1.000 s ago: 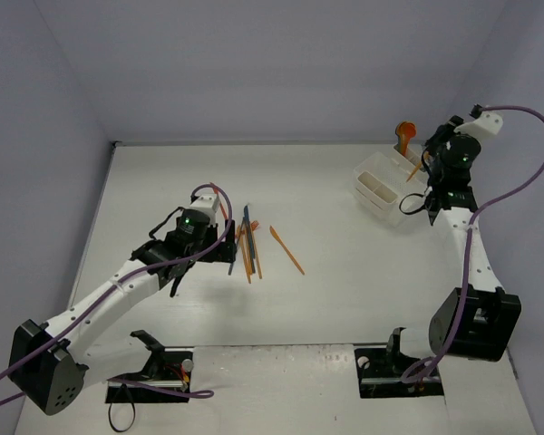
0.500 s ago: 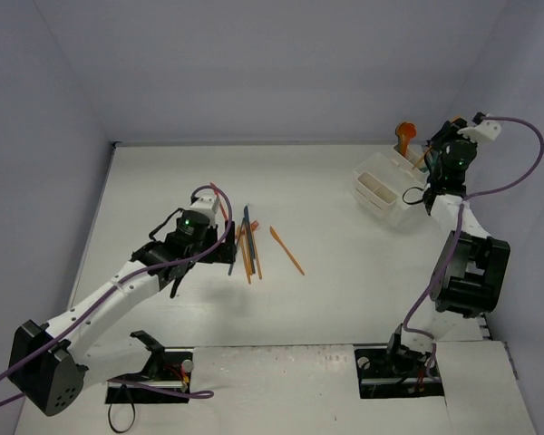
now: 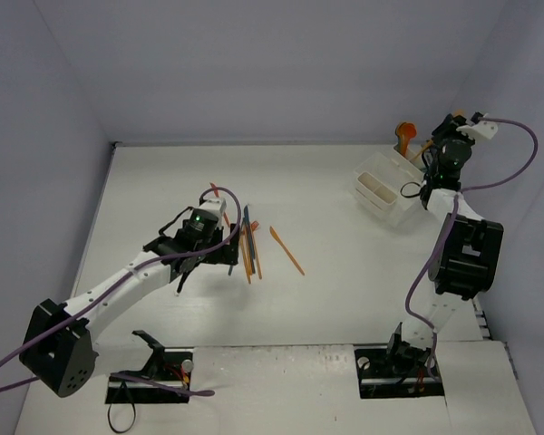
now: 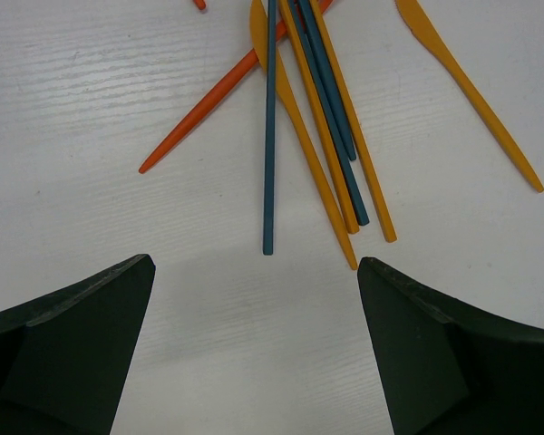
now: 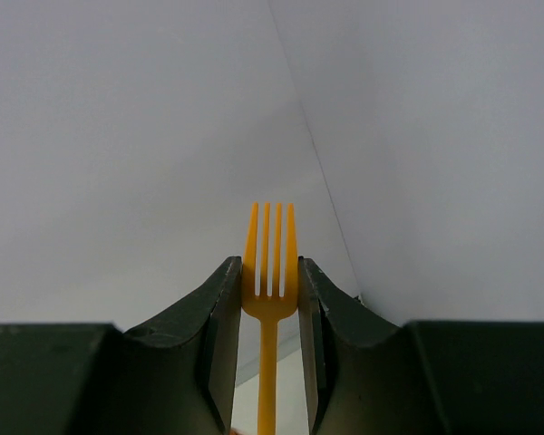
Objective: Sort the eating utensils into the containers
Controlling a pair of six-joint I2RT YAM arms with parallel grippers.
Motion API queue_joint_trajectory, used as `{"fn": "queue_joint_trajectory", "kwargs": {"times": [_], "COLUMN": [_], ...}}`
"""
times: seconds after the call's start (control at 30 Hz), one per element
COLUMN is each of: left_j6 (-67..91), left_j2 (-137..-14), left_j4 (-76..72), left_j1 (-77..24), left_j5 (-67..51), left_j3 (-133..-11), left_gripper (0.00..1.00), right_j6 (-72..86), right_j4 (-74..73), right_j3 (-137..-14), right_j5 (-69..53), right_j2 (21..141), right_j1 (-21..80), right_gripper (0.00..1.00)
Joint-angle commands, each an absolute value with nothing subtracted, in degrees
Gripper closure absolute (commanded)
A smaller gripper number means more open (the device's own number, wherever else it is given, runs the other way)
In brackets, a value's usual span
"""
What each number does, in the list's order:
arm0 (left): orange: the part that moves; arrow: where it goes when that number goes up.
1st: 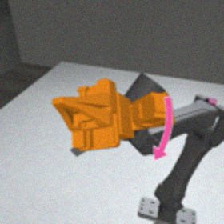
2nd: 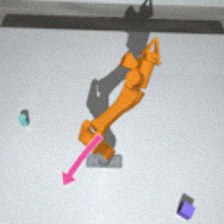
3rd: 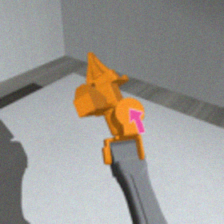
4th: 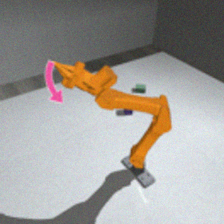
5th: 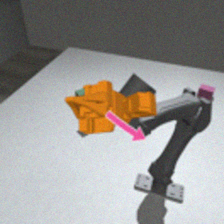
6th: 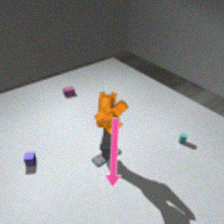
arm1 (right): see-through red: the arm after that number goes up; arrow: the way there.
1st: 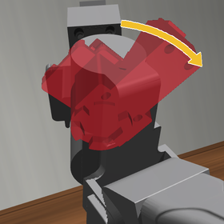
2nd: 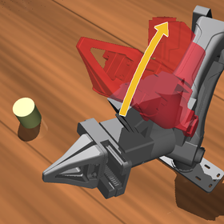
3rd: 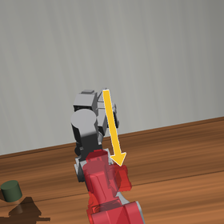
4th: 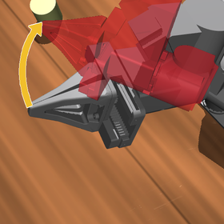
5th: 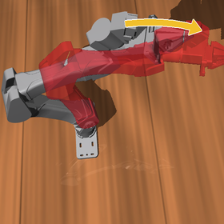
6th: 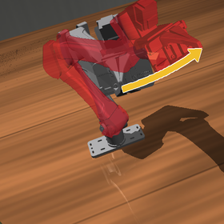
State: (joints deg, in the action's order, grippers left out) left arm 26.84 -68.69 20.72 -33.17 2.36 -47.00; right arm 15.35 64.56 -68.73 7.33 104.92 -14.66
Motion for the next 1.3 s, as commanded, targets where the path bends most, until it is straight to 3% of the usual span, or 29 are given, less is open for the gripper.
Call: {"fn": "queue_joint_trajectory", "kwargs": {"times": [0.0, 0.7, 1.13, 1.27], "left_j6": [26.0, 26.1, 26.1, 26.2], "left_j2": [-68.4, -69.5, -68.9, -68.2], "left_j4": [18.0, 19.0, 19.0, 19.0], "left_j1": [-32.7, -32.7, -32.6, -32.7], "left_j5": [1.8, 1.1, 0.7, 0.8], "left_j3": [-50.6, -51.3, -51.0, -50.6], "left_gripper": [0.06, 0.06, 0.06, 0.06], "right_j6": [15.6, 17.2, 17.8, 18.0], "right_j4": [73.7, 78.3, 77.8, 76.9], "right_j3": [-71.2, -70.5, -67.2, -66.8], "right_j5": [9.5, 11.1, 11.2, 11.1], "right_j2": [104.3, 110.9, 109.3, 108.6], "right_j1": [-15.5, -14.9, -14.2, -13.9], "right_gripper": [1.0, 0.99, 0.84, 0.74]}}
